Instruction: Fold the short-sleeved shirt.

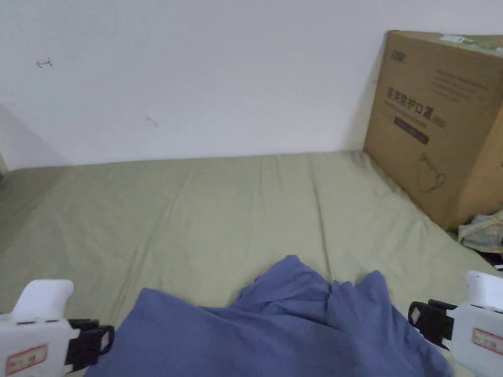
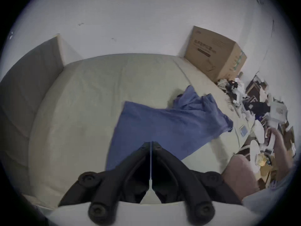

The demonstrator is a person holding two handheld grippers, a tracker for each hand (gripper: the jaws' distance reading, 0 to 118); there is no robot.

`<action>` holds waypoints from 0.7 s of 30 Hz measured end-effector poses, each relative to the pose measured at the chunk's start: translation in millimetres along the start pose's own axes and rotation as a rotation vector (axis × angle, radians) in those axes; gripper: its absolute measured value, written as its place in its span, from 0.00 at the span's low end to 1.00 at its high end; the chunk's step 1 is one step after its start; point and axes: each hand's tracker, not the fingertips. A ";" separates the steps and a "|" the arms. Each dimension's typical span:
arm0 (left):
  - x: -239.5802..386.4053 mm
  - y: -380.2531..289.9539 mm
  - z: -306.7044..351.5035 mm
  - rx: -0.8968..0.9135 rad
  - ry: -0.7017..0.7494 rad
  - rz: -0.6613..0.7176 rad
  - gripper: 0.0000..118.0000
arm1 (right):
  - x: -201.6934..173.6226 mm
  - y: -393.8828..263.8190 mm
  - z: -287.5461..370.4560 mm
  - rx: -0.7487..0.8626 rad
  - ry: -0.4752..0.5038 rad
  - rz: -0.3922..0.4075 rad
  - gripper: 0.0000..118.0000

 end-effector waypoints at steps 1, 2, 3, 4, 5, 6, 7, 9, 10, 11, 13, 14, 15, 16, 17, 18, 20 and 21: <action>-0.7 8.0 -6.0 -0.002 -0.028 0.010 0.01 | -2.7 1.4 -1.7 0.001 0.039 -0.008 0.01; -4.8 22.4 -19.4 0.000 -0.048 0.010 0.01 | -5.2 2.7 -3.9 -0.006 0.063 -0.019 0.01; -10.1 34.5 -30.4 0.003 -0.036 0.010 0.01 | -6.9 4.3 -7.8 -0.012 0.066 -0.023 0.01; -16.5 47.3 -44.3 -0.002 -0.023 0.005 0.01 | -7.9 5.2 -11.2 -0.020 0.067 -0.020 0.01; -24.4 58.7 -59.0 -0.016 0.000 -0.008 0.01 | -8.1 5.5 -14.3 -0.028 0.068 -0.014 0.01; -30.6 73.2 -79.1 -0.052 0.018 -0.028 0.01 | -7.8 5.9 -17.7 -0.041 0.066 -0.003 0.01; -40.2 83.0 -97.3 -0.075 0.014 -0.032 0.01 | -11.9 4.8 -19.8 -0.055 0.054 0.015 0.01; -63.4 99.8 -138.8 -0.167 -0.016 -0.043 0.03 | -9.2 4.4 -26.8 -0.075 0.024 0.052 0.01; -68.9 106.6 -159.4 -0.195 -0.015 -0.058 0.15 | -6.7 4.3 -30.5 -0.086 0.012 0.061 0.01; -76.7 109.9 -176.5 -0.217 -0.006 -0.079 0.32 | 1.9 5.0 -38.9 -0.096 0.003 0.062 0.01; -95.4 113.5 -209.3 -0.250 0.044 -0.092 0.42 | 10.7 4.8 -47.5 -0.115 -0.009 0.042 0.01; -106.8 112.5 -229.3 -0.273 0.053 -0.072 0.73 | 15.6 4.5 -51.9 -0.127 -0.013 0.021 0.01; -114.9 110.9 -242.2 -0.279 0.057 -0.064 0.96 | 13.1 5.6 -53.4 -0.137 -0.017 0.006 0.01; -121.7 109.9 -251.9 -0.268 0.052 -0.058 0.98 | 15.8 5.2 -56.9 -0.143 -0.022 -0.001 0.01; -129.2 108.8 -263.8 -0.278 0.052 -0.044 0.97 | 18.3 4.3 -60.3 -0.147 -0.029 -0.001 0.01; -132.3 105.6 -272.9 -0.300 0.058 -0.028 0.97 | 20.3 3.0 -63.5 -0.152 -0.040 0.000 0.01; -139.7 99.6 -292.9 -0.333 0.074 -0.026 0.97 | 25.6 1.2 -70.0 -0.167 -0.060 -0.001 0.01; -141.4 95.2 -301.9 -0.359 0.084 -0.035 0.97 | 28.6 0.2 -72.7 -0.176 -0.063 -0.010 0.01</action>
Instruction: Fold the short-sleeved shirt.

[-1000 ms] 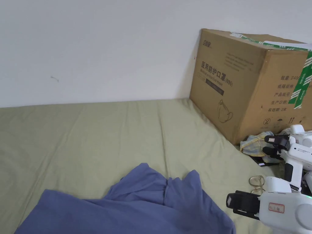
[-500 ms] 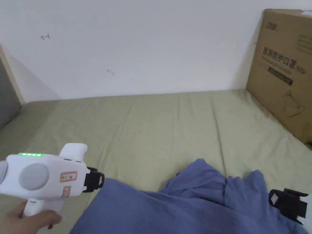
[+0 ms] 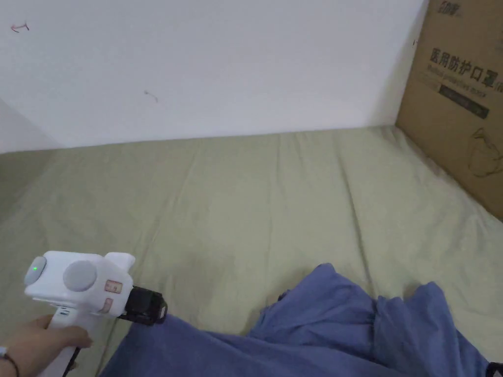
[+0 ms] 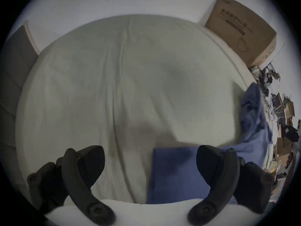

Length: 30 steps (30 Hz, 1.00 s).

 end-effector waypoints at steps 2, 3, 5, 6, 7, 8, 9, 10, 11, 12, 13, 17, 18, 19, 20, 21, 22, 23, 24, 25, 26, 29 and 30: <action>2.5 -5.3 -14.7 -0.046 0.003 -0.036 0.97 | 4.5 -0.7 -5.3 -0.013 -0.005 -0.017 0.01; 9.5 -8.4 -16.9 -0.051 0.012 -0.081 0.97 | 6.5 -1.3 -7.8 -0.020 -0.010 -0.023 0.01; 26.0 -14.8 -1.9 -0.012 0.038 -0.100 0.92 | 9.9 -3.5 -10.1 -0.026 -0.020 -0.032 0.01; 28.4 -15.8 5.2 -0.001 0.029 -0.083 0.81 | 13.1 -4.5 -10.7 -0.025 -0.022 -0.037 0.01; 30.6 -17.0 13.0 0.009 0.034 -0.074 0.66 | 16.7 -5.7 -10.5 -0.023 -0.020 -0.047 0.01; 32.4 -18.7 23.1 0.024 0.026 -0.069 0.38 | 21.6 -7.0 -9.6 -0.016 -0.011 -0.063 0.01; 35.7 -21.9 37.7 0.047 0.014 -0.077 0.02 | 28.0 -8.3 -8.8 0.002 0.026 -0.074 0.01; 39.1 -24.0 47.0 0.052 -0.017 -0.087 0.02 | 41.1 -9.2 -10.6 0.030 0.076 -0.080 0.01; 43.7 -27.8 58.9 0.078 -0.065 -0.080 0.02 | 51.3 -9.6 -11.5 0.046 0.082 -0.089 0.01; 49.2 -31.6 71.9 0.112 -0.067 -0.079 0.02 | 57.9 -7.6 -14.5 0.023 0.042 -0.091 0.01; 50.4 -35.2 84.1 0.138 -0.068 -0.082 0.02 | 66.0 -4.9 -20.1 -0.012 0.027 -0.113 0.01; 55.3 -48.5 124.1 0.212 -0.098 -0.042 0.02 | 97.0 4.8 -57.5 -0.120 -0.005 -0.174 0.94; 55.4 -51.5 132.4 0.228 -0.107 -0.019 0.02 | 102.1 7.4 -72.9 -0.168 -0.035 -0.154 0.94; 55.6 -54.0 138.3 0.238 -0.116 -0.002 0.02 | 107.4 9.2 -80.6 -0.177 -0.043 -0.141 0.94; 56.1 -57.0 144.9 0.244 -0.122 0.006 0.02 | 112.6 13.4 -90.8 -0.168 -0.029 -0.150 0.94; 46.9 -59.1 141.8 0.248 -0.121 0.006 0.02 | 117.7 17.4 -101.9 -0.205 -0.049 -0.151 0.94; 47.3 -61.1 145.0 0.249 -0.118 0.005 0.02 | 119.3 20.3 -111.8 -0.235 -0.082 -0.163 0.94; 48.0 -63.4 148.7 0.248 -0.115 0.003 0.02 | 122.8 22.3 -120.3 -0.266 -0.077 -0.176 0.94; 49.0 -65.7 151.6 0.248 -0.109 0.002 0.02 | 125.5 23.3 -126.4 -0.296 -0.057 -0.186 0.93; 42.5 -67.6 149.3 0.247 -0.108 0.003 0.02 | 125.0 23.9 -127.8 -0.314 -0.060 -0.177 0.91; 41.8 -69.5 150.4 0.241 -0.108 0.007 0.02 | 121.0 25.5 -126.4 -0.313 -0.098 -0.118 0.84; 37.6 -76.0 152.1 0.234 -0.109 0.018 0.02 | 112.6 28.9 -110.2 -0.276 -0.187 0.083 0.06; 36.9 -78.3 154.1 0.234 -0.114 0.022 0.02 | 108.0 29.2 -100.5 -0.264 -0.085 0.048 0.01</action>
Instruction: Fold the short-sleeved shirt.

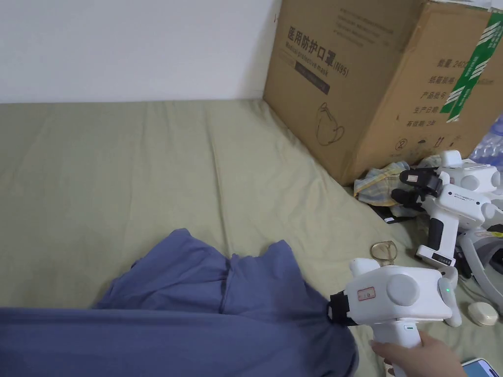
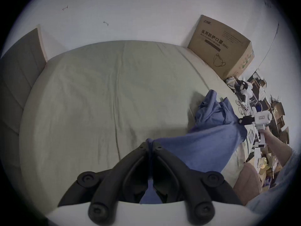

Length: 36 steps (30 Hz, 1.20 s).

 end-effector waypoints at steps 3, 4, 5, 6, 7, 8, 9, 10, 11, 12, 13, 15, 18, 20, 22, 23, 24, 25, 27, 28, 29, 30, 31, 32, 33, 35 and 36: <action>1.5 -5.1 10.8 0.009 0.007 0.006 0.02 | -10.5 -4.4 28.1 0.019 0.111 -0.019 0.01; 1.9 -6.4 15.8 0.013 0.003 0.012 0.02 | -12.5 -2.8 38.6 0.042 0.131 -0.011 0.01; 3.1 -8.0 22.8 0.023 0.001 0.020 0.02 | -15.8 -2.8 49.6 0.066 0.161 -0.013 0.01; 4.3 -9.2 32.6 0.037 -0.001 0.026 0.02 | -17.4 -2.2 62.7 0.099 0.203 -0.039 0.01; 5.6 -10.4 40.6 0.050 -0.008 0.034 0.02 | -17.8 -1.4 74.2 0.131 0.247 -0.067 0.01; 6.3 -11.0 52.4 0.074 -0.013 0.042 0.02 | -18.2 1.8 88.6 0.170 0.292 -0.101 0.01; 6.9 -10.8 64.5 0.093 -0.008 0.044 0.02 | -18.0 4.3 102.1 0.206 0.332 -0.126 0.01; 7.4 -9.9 77.5 0.120 0.006 0.045 0.02 | -18.4 7.5 116.1 0.242 0.355 -0.142 0.01; 9.1 -8.6 89.9 0.148 0.025 0.046 0.02 | -19.7 11.5 129.5 0.265 0.363 -0.142 0.01; 9.2 -5.8 105.2 0.176 0.035 0.042 0.02 | -21.4 18.7 146.8 0.302 0.358 -0.135 0.01; 8.4 -2.6 120.5 0.200 0.034 0.042 0.02 | -23.5 25.0 163.0 0.337 0.369 -0.128 0.01; 14.2 4.5 152.1 0.251 0.041 0.059 0.02 | -30.9 39.1 194.5 0.398 0.393 -0.103 0.01; 12.6 21.2 188.5 0.295 0.020 0.088 0.02 | -50.8 65.0 237.8 0.491 0.418 -0.059 0.01; 12.5 38.0 206.1 0.317 0.080 0.053 0.02 | -70.9 81.9 261.7 0.531 0.434 -0.043 0.01; 11.9 54.6 226.7 0.352 0.098 0.051 0.02 | -89.5 100.7 281.8 0.568 0.435 -0.026 0.01; 17.1 62.8 239.5 0.383 0.093 0.077 0.02 | -98.5 110.5 291.5 0.586 0.435 -0.022 0.01; 17.5 71.3 251.5 0.420 0.084 0.106 0.02 | -108.8 120.6 302.1 0.608 0.436 -0.020 0.01; 17.3 78.1 261.4 0.447 0.079 0.123 0.02 | -116.3 129.4 310.8 0.628 0.436 -0.016 0.01; 20.6 95.5 282.7 0.507 0.090 0.113 0.02 | -132.3 152.9 330.0 0.661 0.426 -0.001 0.01; 22.3 103.4 289.9 0.521 0.108 0.100 0.02 | -136.5 166.2 337.3 0.678 0.413 0.008 0.01; 23.4 113.3 296.7 0.529 0.135 0.089 0.02 | -143.8 179.1 346.8 0.697 0.390 0.019 0.01; 23.8 122.8 302.5 0.534 0.156 0.086 0.02 | -151.4 191.4 356.1 0.710 0.365 0.031 0.01; 24.9 132.3 305.8 0.544 0.157 0.081 0.02 | -158.3 202.0 364.7 0.728 0.346 0.033 0.01; 24.5 140.1 310.0 0.562 0.156 0.077 0.02 | -162.0 215.7 371.1 0.739 0.342 0.037 0.01; 23.9 148.3 313.9 0.581 0.154 0.074 0.02 | -168.5 227.3 379.7 0.761 0.324 0.037 0.01; 21.6 166.0 316.4 0.614 0.167 0.068 0.02 | -181.4 250.6 394.9 0.787 0.312 0.034 0.01; 20.0 174.3 316.5 0.627 0.173 0.066 0.02 | -184.5 263.2 400.4 0.799 0.302 0.033 0.01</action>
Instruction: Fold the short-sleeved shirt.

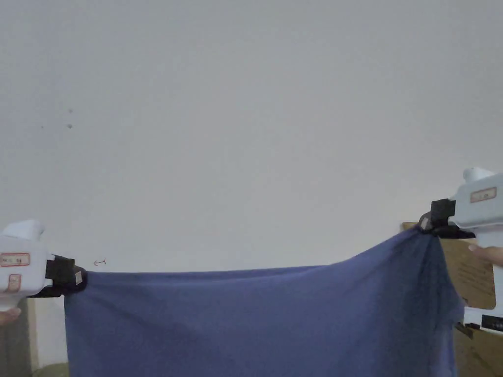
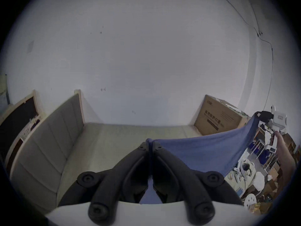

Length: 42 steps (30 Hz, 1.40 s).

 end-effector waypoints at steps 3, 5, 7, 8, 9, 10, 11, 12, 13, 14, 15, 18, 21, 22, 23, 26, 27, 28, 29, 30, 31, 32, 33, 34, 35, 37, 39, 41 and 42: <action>-2.4 18.2 -19.1 0.036 0.011 -0.002 0.02 | -18.6 32.4 -15.7 0.044 -0.035 0.047 0.01; -4.3 28.1 -33.4 0.059 0.008 -0.004 0.02 | -26.3 49.3 -28.4 0.070 -0.055 0.087 0.01; -7.6 37.2 -52.0 0.085 0.009 -0.008 0.02 | -34.8 62.8 -41.6 0.080 -0.066 0.107 0.01; -9.1 41.7 -61.5 0.094 0.012 -0.008 0.02 | -36.7 68.4 -49.2 0.086 -0.072 0.114 0.01; -10.9 46.6 -72.1 0.102 0.016 -0.005 0.02 | -38.5 73.5 -57.1 0.096 -0.076 0.119 0.01; -12.6 50.5 -81.1 0.109 0.017 -0.002 0.02 | -40.3 77.3 -63.5 0.103 -0.080 0.126 0.01; -12.6 53.3 -89.2 0.119 0.020 0.002 0.02 | -42.3 80.5 -70.5 0.112 -0.088 0.136 0.01; -13.9 56.9 -99.1 0.125 0.021 0.004 0.02 | -42.6 83.0 -79.1 0.115 -0.098 0.145 0.01; -14.9 58.8 -107.5 0.133 0.025 0.003 0.02 | -43.4 84.4 -86.5 0.118 -0.107 0.153 0.01; -16.4 60.7 -116.8 0.140 0.025 0.001 0.02 | -44.2 85.3 -94.6 0.121 -0.114 0.160 0.01; -17.1 61.6 -126.0 0.144 0.031 -0.005 0.02 | -44.8 84.9 -102.7 0.121 -0.123 0.168 0.01; -21.9 56.9 -154.4 0.138 0.054 -0.012 0.02 | -39.5 73.1 -128.7 0.113 -0.130 0.174 0.01; -28.4 41.7 -181.7 0.109 0.058 0.013 0.02 | -27.4 48.0 -158.7 0.062 -0.150 0.176 0.01; -29.8 34.9 -189.1 0.096 0.056 0.015 0.02 | -21.7 37.1 -168.8 0.042 -0.152 0.175 0.01; -30.7 25.7 -196.4 0.079 0.058 0.008 0.02 | -15.5 24.7 -178.6 0.023 -0.159 0.171 0.01; -34.2 -8.0 -214.4 -0.006 0.061 -0.003 0.02 | 8.0 -23.0 -202.4 -0.059 -0.183 0.140 0.01; -35.0 -22.0 -218.5 -0.046 0.067 0.004 0.02 | 15.4 -41.0 -206.9 -0.068 -0.194 0.139 0.01; -35.8 -34.8 -221.0 -0.078 0.063 0.010 0.02 | 21.2 -58.6 -208.9 -0.089 -0.204 0.142 0.01; -36.5 -47.1 -221.8 -0.107 0.051 0.013 0.02 | 27.3 -72.9 -209.7 -0.110 -0.203 0.144 0.01; -36.5 -58.8 -219.4 -0.137 0.043 0.004 0.02 | 33.1 -85.3 -209.0 -0.136 -0.203 0.146 0.01; -36.1 -69.2 -216.3 -0.156 0.040 -0.012 0.02 | 38.5 -95.6 -207.3 -0.161 -0.202 0.147 0.01; -35.9 -79.1 -212.9 -0.185 0.041 -0.030 0.02 | 42.2 -105.8 -201.1 -0.186 -0.197 0.139 0.01; -34.9 -89.2 -206.9 -0.216 0.058 -0.040 0.02 | 47.2 -115.5 -194.3 -0.200 -0.196 0.132 0.01; -34.3 -96.6 -200.9 -0.230 0.060 -0.049 0.02 | 50.9 -121.5 -186.7 -0.210 -0.191 0.130 0.01; -33.6 -103.3 -191.7 -0.236 0.055 -0.044 0.02 | 53.8 -128.0 -176.4 -0.220 -0.195 0.128 0.01; -32.1 -114.3 -170.9 -0.254 0.023 -0.018 0.02 | 59.5 -137.4 -150.5 -0.259 -0.177 0.112 0.01; -26.7 -123.8 -147.0 -0.272 0.017 -0.013 0.02 | 64.4 -144.7 -122.5 -0.288 -0.164 0.132 0.01; -20.4 -135.8 -122.2 -0.291 0.010 -0.023 0.02 | 68.7 -153.5 -91.5 -0.320 -0.147 0.148 0.01; -17.5 -143.1 -109.0 -0.314 -0.001 -0.025 0.02 | 72.5 -160.6 -74.4 -0.328 -0.146 0.153 0.01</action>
